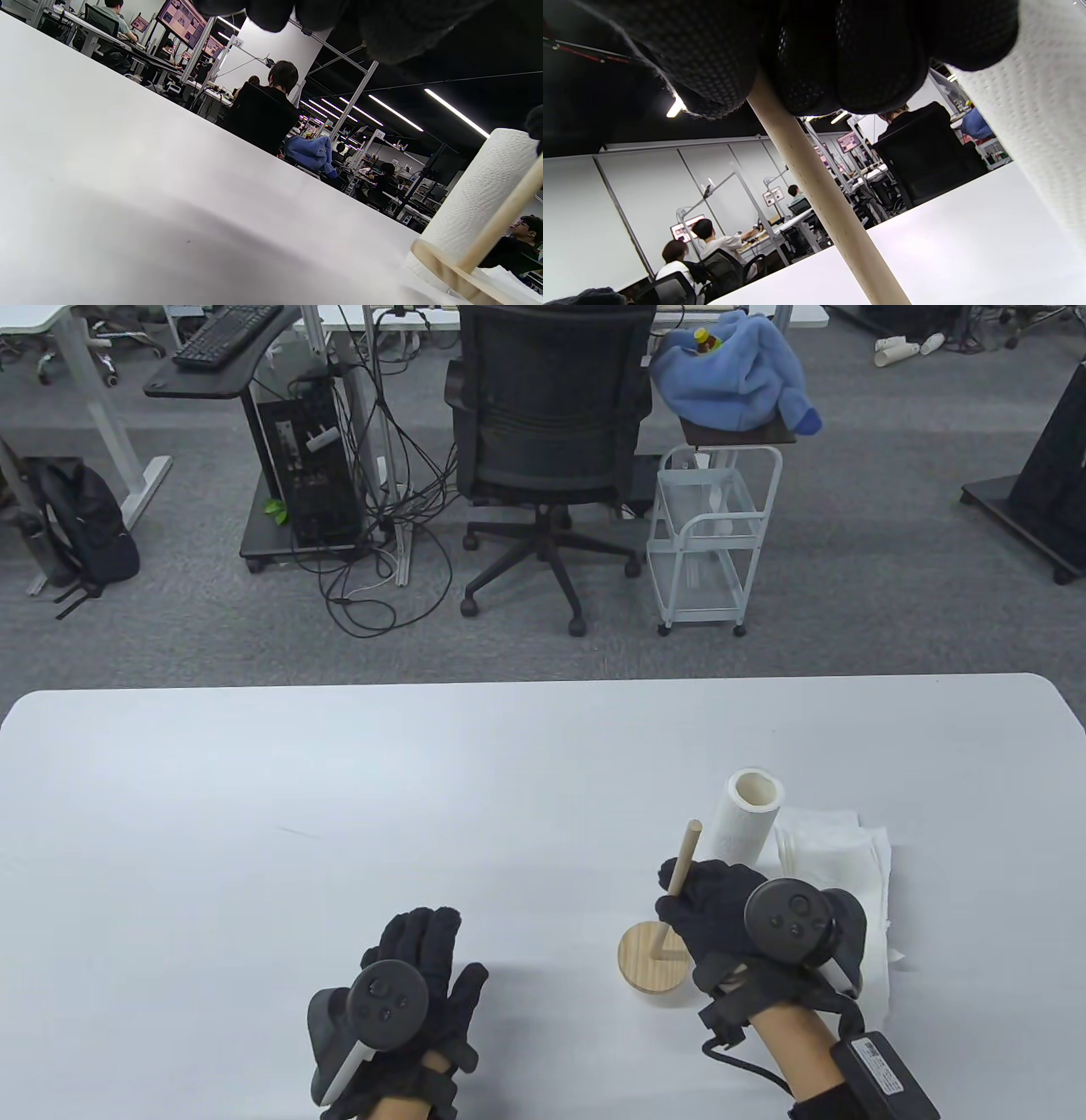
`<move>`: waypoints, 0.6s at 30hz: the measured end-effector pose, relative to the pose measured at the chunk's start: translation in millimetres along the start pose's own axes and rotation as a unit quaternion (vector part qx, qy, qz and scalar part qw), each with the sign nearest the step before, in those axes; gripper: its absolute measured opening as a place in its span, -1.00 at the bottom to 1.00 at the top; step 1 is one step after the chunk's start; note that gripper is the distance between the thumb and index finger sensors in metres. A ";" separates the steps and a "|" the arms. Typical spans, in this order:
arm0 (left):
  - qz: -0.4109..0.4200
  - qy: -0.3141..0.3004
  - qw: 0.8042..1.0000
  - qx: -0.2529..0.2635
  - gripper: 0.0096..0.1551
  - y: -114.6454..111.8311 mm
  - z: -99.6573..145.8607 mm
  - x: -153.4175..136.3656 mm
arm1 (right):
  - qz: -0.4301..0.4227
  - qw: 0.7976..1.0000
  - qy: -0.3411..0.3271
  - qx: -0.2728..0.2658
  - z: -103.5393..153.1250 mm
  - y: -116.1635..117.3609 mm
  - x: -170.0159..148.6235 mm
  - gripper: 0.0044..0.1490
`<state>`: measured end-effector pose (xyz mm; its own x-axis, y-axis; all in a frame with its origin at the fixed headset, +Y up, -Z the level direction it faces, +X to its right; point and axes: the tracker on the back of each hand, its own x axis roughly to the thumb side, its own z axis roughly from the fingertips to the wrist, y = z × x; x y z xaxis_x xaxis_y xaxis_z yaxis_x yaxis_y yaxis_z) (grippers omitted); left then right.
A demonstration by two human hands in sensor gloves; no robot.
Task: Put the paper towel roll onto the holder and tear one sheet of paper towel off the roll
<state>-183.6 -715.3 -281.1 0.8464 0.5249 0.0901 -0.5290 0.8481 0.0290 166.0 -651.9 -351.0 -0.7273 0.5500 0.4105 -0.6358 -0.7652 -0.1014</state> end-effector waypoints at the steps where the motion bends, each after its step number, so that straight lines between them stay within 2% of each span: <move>1: 0.001 0.000 1.000 0.000 -0.18 0.0 0.0 0.0 | 0.002 1.000 0.000 -0.001 -2.6 1.9 0.7 -0.39; 18: 0.015 -0.006 1.000 -0.003 -0.17 -0.6 -1.3 0.3 | 0.013 1.000 0.002 -0.006 -48.8 41.4 9.0 -0.39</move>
<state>-183.0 -715.5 -282.3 0.8295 0.5490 0.1025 -0.5536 0.8325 0.0210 120.5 -662.3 -395.7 -0.7450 0.5315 0.4031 -0.6197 -0.7751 -0.1232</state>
